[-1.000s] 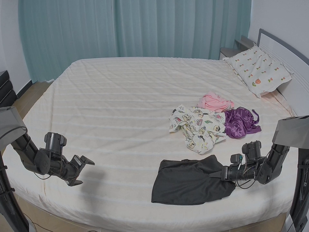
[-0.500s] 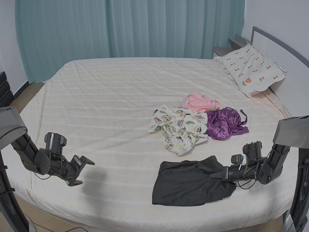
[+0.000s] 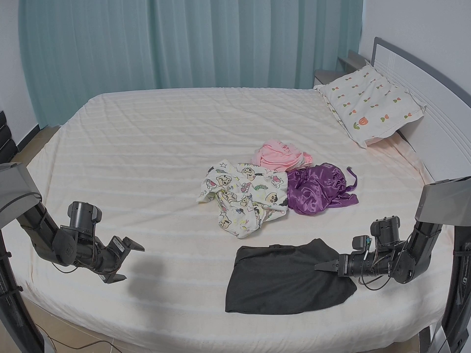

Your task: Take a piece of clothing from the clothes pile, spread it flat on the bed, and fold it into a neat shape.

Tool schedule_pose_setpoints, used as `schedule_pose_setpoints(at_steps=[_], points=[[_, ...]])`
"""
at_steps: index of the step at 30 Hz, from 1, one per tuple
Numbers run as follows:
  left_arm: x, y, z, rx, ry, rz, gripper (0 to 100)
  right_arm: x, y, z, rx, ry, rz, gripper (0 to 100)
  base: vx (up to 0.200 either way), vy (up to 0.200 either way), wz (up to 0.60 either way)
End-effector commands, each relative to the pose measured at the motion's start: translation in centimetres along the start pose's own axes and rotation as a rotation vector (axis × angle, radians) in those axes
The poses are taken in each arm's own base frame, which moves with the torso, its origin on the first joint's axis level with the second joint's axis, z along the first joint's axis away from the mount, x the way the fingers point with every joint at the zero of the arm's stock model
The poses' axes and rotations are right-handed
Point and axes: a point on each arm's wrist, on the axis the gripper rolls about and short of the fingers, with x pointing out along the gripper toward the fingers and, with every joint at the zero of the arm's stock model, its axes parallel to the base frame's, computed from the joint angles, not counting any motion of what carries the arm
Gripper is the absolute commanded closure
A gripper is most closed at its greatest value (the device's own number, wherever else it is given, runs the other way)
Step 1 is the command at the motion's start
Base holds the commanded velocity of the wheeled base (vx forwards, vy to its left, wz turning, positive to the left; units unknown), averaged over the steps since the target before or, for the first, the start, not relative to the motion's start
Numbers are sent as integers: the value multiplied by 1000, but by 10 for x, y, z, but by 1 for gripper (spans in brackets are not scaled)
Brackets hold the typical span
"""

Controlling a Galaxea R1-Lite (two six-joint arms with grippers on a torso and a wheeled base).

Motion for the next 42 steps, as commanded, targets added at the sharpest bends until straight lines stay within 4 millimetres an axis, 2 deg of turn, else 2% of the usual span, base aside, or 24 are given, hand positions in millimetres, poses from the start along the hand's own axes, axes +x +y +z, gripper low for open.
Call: schedule_pose_setpoints(at_steps=[1, 4, 11, 17, 24, 25, 35, 42], points=[[0, 0, 0, -1, 1, 1, 0, -1, -1, -3, 6, 9, -9, 0, 0, 0, 0], [0, 0, 0, 0, 1, 1, 0, -5, -5, -1, 15, -9, -20, 0, 0, 0, 0], [1, 0, 0, -1, -1, 4, 0, -13, -28, 16, 64, -80, -68, 0, 0, 0, 0], [5, 0, -4, 9, -16, 33, 0, -1, -34, 28, 124, -119, -87, 0, 0, 0, 0], [6, 0, -3, 9, -22, 38, 0, 23, -31, 29, 124, -108, -123, 0, 0, 0, 0], [6, 0, -3, 9, -22, 38, 0, 24, -31, 28, 131, -105, -124, 100, 0, 0, 0], [6, 0, -3, 9, -22, 35, 0, 6, -30, 36, 222, -161, -139, 100, 0, 0, 0], [6, 0, -3, 9, -22, 35, 0, 3, -35, 39, 239, -185, -150, 100, 0, 0, 0]])
